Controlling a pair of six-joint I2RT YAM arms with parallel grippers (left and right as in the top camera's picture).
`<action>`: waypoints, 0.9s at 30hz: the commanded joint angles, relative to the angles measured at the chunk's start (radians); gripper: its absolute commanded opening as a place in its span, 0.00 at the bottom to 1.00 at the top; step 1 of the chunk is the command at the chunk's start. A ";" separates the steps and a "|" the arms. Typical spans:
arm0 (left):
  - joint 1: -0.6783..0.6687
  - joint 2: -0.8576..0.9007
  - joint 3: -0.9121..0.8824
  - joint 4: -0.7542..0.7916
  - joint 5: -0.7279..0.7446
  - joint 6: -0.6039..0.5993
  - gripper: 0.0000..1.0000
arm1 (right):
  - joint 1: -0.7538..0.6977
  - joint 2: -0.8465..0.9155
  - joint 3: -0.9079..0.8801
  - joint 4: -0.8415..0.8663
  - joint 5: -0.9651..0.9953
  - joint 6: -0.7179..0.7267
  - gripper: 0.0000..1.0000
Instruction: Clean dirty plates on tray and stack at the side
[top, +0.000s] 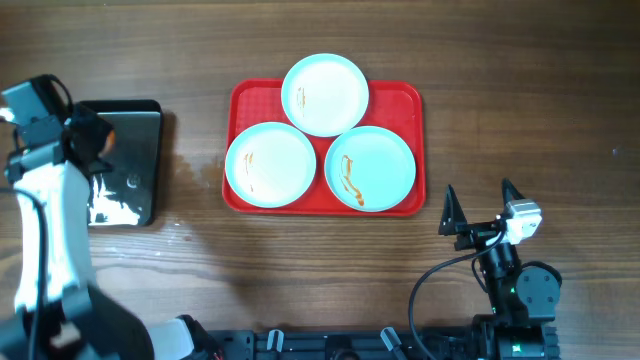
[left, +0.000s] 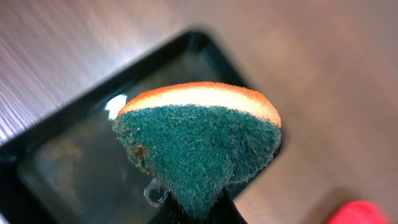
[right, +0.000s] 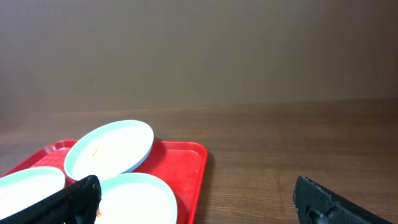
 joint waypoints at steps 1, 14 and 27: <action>-0.003 0.119 -0.038 -0.019 -0.015 0.160 0.04 | -0.006 -0.005 -0.002 0.005 -0.001 0.011 1.00; -0.003 -0.015 -0.047 0.028 0.023 0.183 0.04 | -0.006 -0.005 -0.002 0.005 -0.001 0.011 0.99; -0.006 -0.166 -0.016 0.011 0.192 0.130 0.04 | -0.006 -0.005 -0.002 0.005 -0.001 0.011 1.00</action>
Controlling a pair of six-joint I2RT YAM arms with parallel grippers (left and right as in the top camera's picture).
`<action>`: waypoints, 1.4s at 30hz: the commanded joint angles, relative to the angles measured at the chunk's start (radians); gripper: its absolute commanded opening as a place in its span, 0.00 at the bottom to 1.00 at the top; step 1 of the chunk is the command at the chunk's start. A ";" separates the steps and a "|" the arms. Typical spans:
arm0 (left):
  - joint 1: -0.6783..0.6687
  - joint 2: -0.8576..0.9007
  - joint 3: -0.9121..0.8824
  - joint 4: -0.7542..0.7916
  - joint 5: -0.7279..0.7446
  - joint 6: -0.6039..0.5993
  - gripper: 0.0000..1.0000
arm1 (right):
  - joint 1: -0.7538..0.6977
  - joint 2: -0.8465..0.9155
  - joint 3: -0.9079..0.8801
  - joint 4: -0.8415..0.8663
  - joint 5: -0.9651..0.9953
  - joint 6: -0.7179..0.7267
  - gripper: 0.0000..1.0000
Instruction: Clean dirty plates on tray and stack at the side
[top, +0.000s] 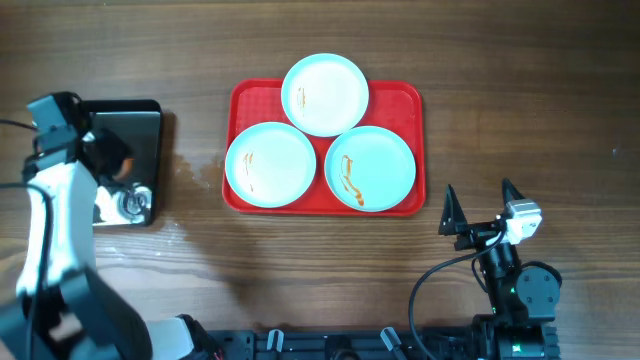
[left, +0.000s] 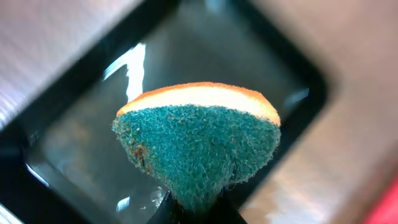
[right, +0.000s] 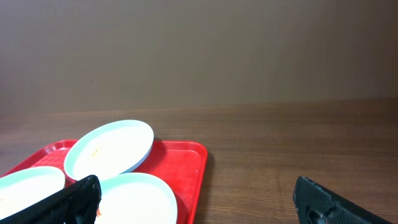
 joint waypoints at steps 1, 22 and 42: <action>-0.009 -0.169 0.054 0.021 0.208 -0.047 0.04 | -0.006 -0.005 -0.002 0.005 -0.001 0.011 1.00; -0.512 0.042 0.054 -0.075 0.576 -0.063 0.04 | -0.006 0.001 -0.002 0.027 -0.285 0.856 1.00; -0.533 0.265 0.054 -0.056 0.334 -0.062 0.04 | 0.056 0.908 1.023 -0.545 -0.510 0.255 1.00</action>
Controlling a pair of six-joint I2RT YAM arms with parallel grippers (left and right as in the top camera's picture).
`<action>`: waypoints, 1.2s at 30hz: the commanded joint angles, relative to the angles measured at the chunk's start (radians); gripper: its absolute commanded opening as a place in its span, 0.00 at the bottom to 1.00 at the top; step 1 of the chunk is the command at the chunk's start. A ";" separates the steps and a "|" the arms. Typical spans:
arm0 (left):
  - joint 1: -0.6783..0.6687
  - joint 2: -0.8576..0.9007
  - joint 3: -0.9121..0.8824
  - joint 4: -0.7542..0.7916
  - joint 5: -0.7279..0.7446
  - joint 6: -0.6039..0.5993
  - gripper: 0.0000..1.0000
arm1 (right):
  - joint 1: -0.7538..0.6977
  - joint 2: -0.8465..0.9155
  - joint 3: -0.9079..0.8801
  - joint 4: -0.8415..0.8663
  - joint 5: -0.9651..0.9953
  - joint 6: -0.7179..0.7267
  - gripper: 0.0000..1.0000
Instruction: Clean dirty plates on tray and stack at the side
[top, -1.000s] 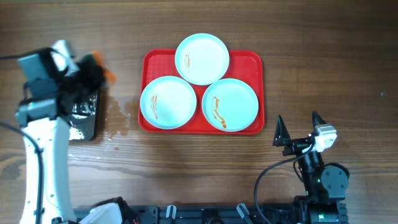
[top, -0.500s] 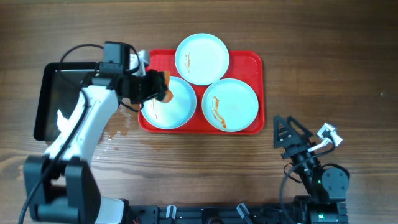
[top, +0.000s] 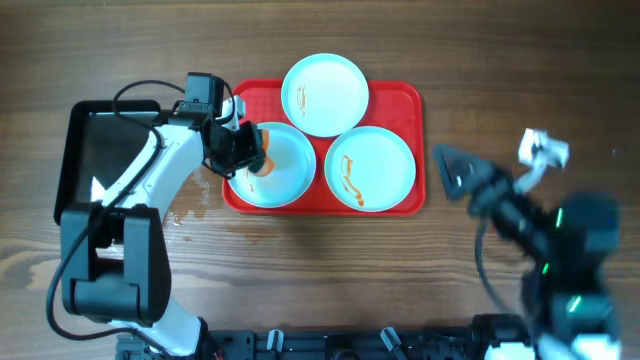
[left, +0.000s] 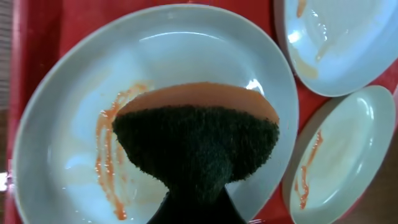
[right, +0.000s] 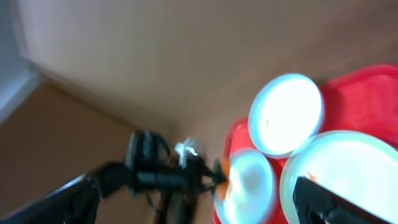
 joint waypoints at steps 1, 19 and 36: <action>-0.004 0.005 0.003 0.006 -0.100 -0.001 0.04 | 0.096 0.336 0.431 -0.352 0.029 -0.491 1.00; -0.004 0.005 0.003 -0.017 -0.099 -0.001 0.04 | 0.420 1.275 1.038 -0.634 0.150 -0.541 0.80; -0.004 0.005 0.003 -0.020 -0.099 0.006 0.04 | 0.586 1.546 1.031 -0.536 0.417 -0.557 0.40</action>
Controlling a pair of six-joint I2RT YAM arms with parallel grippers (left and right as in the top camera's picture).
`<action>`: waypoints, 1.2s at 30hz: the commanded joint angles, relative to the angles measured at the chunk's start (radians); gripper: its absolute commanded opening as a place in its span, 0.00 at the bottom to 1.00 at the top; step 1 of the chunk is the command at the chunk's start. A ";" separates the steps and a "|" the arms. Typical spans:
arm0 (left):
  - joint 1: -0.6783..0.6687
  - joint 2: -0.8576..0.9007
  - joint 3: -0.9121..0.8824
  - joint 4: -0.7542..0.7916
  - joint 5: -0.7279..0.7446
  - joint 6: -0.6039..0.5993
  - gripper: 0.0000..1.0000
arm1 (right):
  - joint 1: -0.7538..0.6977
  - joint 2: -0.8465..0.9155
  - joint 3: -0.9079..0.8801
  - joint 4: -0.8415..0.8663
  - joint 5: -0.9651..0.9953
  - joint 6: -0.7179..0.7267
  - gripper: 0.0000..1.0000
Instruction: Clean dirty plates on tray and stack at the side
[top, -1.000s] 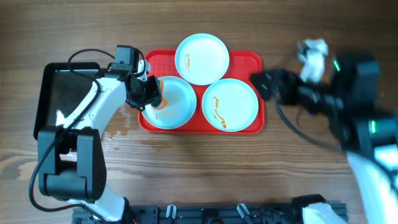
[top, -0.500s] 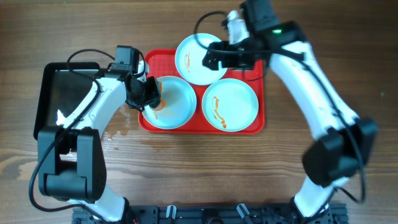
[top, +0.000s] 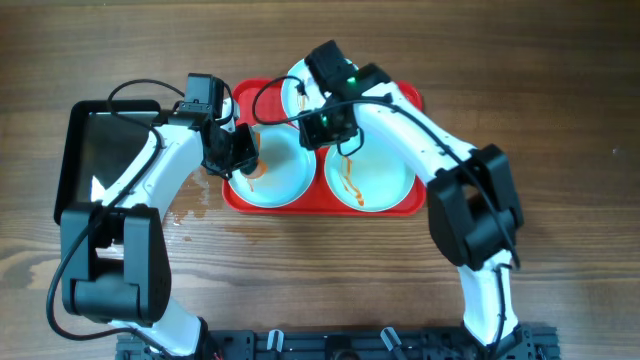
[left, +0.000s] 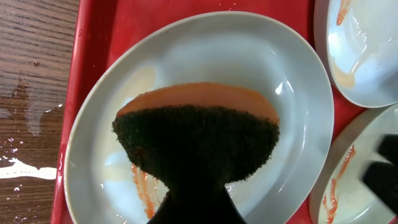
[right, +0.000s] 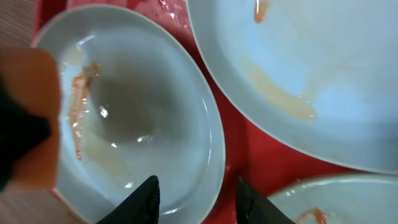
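Three white plates smeared with red sauce lie on the red tray (top: 405, 100). My left gripper (top: 240, 150) is shut on a green-and-orange sponge (left: 196, 134), pressed on the left plate (left: 249, 68) above a sauce streak (left: 142, 186). My right gripper (right: 199, 202) is open, its fingers (right: 147, 199) standing either side of that plate's right rim (right: 216, 155). The top plate (right: 311, 62) and the right plate (top: 375, 170) still carry streaks.
A black tray (top: 105, 160) holding water sits left of the red tray. Drops of water (top: 190, 175) lie on the wooden table between the two. The right arm (top: 430, 140) reaches across the red tray from the right.
My right arm, then raised to the right of the tray, now has its open jaws at the left plate's right rim. The sponge sits slightly further left, and the streak's upper part is gone.
My left gripper held the sponge over the black tray, then lower over its water, while the right gripper rested open at the front right. Then the sponge was on the left plate and the right arm was raised. Now both grippers are at that plate.
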 joint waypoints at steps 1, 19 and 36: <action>-0.004 0.005 0.003 0.000 -0.006 0.005 0.04 | 0.018 0.056 0.010 0.003 0.086 -0.010 0.36; -0.039 0.005 0.001 0.001 -0.006 0.005 0.04 | 0.019 0.106 0.003 0.032 0.110 0.038 0.10; -0.146 0.146 0.001 0.091 -0.016 -0.025 0.04 | 0.018 0.106 0.003 0.012 0.092 0.063 0.04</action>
